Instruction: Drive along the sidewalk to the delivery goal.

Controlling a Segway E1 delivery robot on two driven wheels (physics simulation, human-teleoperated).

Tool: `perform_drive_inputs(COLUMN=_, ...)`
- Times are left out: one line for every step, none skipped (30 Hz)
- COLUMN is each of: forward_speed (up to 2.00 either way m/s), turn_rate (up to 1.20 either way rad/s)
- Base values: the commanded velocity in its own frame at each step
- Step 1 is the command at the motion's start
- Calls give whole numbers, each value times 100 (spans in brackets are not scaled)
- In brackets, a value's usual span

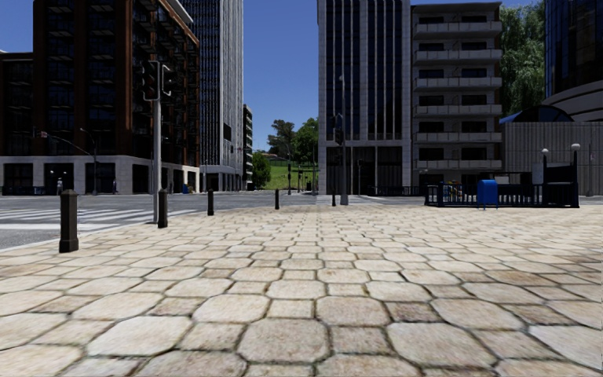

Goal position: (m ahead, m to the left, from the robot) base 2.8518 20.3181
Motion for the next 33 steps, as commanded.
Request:
perform_drive_inputs(forward_speed=200, turn_rate=0)
perform_drive_inputs(forward_speed=200, turn_rate=0)
perform_drive_inputs(forward_speed=200, turn_rate=0)
perform_drive_inputs(forward_speed=200, turn_rate=0)
perform_drive_inputs(forward_speed=200, turn_rate=0)
perform_drive_inputs(forward_speed=200, turn_rate=0)
perform_drive_inputs(forward_speed=200, turn_rate=0)
perform_drive_inputs(forward_speed=200, turn_rate=0)
perform_drive_inputs(forward_speed=200, turn_rate=0)
perform_drive_inputs(forward_speed=200, turn_rate=0)
perform_drive_inputs(forward_speed=200, turn_rate=0)
perform_drive_inputs(forward_speed=200, turn_rate=0)
perform_drive_inputs(forward_speed=200, turn_rate=0)
perform_drive_inputs(forward_speed=200, turn_rate=0)
perform_drive_inputs(forward_speed=200, turn_rate=0)
perform_drive_inputs(forward_speed=200, turn_rate=0)
perform_drive_inputs(forward_speed=200, turn_rate=0)
perform_drive_inputs(forward_speed=200, turn_rate=0)
perform_drive_inputs(forward_speed=200, turn_rate=0)
perform_drive_inputs(forward_speed=200, turn_rate=0)
perform_drive_inputs(forward_speed=200, turn_rate=0)
perform_drive_inputs(forward_speed=200, turn_rate=0)
perform_drive_inputs(forward_speed=200, turn_rate=0)
perform_drive_inputs(forward_speed=200, turn_rate=0)
perform_drive_inputs(forward_speed=200, turn_rate=0)
perform_drive_inputs(forward_speed=200, turn_rate=0)
perform_drive_inputs(forward_speed=200, turn_rate=0)
perform_drive_inputs(forward_speed=200, turn_rate=0)
perform_drive_inputs(forward_speed=200, turn_rate=0)
perform_drive_inputs(forward_speed=200, turn_rate=0)
perform_drive_inputs(forward_speed=200, turn_rate=0)
perform_drive_inputs(forward_speed=200, turn_rate=0)
perform_drive_inputs(forward_speed=200, turn_rate=0)
